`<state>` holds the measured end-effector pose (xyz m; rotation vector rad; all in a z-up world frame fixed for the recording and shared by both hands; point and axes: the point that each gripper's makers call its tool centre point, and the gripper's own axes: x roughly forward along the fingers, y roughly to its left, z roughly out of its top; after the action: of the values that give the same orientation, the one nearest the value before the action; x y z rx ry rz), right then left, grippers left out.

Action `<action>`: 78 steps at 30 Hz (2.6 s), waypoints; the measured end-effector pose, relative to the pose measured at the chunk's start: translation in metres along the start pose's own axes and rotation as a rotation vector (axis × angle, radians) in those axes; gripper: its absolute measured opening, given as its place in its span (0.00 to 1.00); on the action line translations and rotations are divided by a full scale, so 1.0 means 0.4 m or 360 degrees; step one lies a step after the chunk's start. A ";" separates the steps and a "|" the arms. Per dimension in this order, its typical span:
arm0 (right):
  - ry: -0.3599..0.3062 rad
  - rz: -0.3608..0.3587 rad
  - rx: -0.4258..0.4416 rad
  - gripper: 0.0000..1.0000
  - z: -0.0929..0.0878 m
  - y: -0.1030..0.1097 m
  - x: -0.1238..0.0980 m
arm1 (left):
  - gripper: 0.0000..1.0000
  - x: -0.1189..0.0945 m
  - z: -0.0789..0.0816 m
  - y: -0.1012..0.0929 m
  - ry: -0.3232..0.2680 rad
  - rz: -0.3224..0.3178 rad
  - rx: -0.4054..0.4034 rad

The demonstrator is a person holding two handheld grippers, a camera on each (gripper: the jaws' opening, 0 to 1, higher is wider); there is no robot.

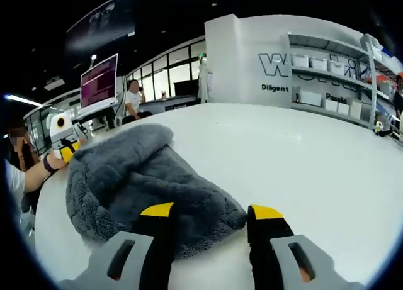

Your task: Open the folded towel by lifting each exposed corner and separating the folded layers until the towel lies flat within the target outline without major curled edges

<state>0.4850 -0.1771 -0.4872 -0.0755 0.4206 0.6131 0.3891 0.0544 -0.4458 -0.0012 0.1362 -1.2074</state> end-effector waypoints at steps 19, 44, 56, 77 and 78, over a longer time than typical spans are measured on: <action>0.0017 -0.0084 -0.0049 0.14 0.000 -0.006 -0.002 | 0.03 -0.004 -0.002 0.023 0.0010 0.0031 -0.0002; -0.0009 -0.0303 0.0021 0.08 0.008 -0.075 -0.028 | 0.01 -0.001 -0.014 0.026 0.0047 0.0064 0.0017; 0.0027 -0.0320 0.0067 0.08 -0.001 -0.083 -0.030 | 0.00 -0.070 -0.019 0.183 0.0108 0.0584 0.0035; -0.0098 -0.0234 0.0174 0.18 0.021 -0.083 -0.048 | 0.01 -0.139 0.045 0.228 -0.0216 0.0668 -0.0282; -0.0114 -0.0240 0.0188 0.19 0.024 -0.088 -0.051 | 0.01 -0.137 0.045 0.230 -0.0212 0.0659 -0.0282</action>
<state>0.4936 -0.2151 -0.4720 0.0275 0.3774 0.4404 0.4577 0.1370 -0.4291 -0.1988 0.1192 -0.7760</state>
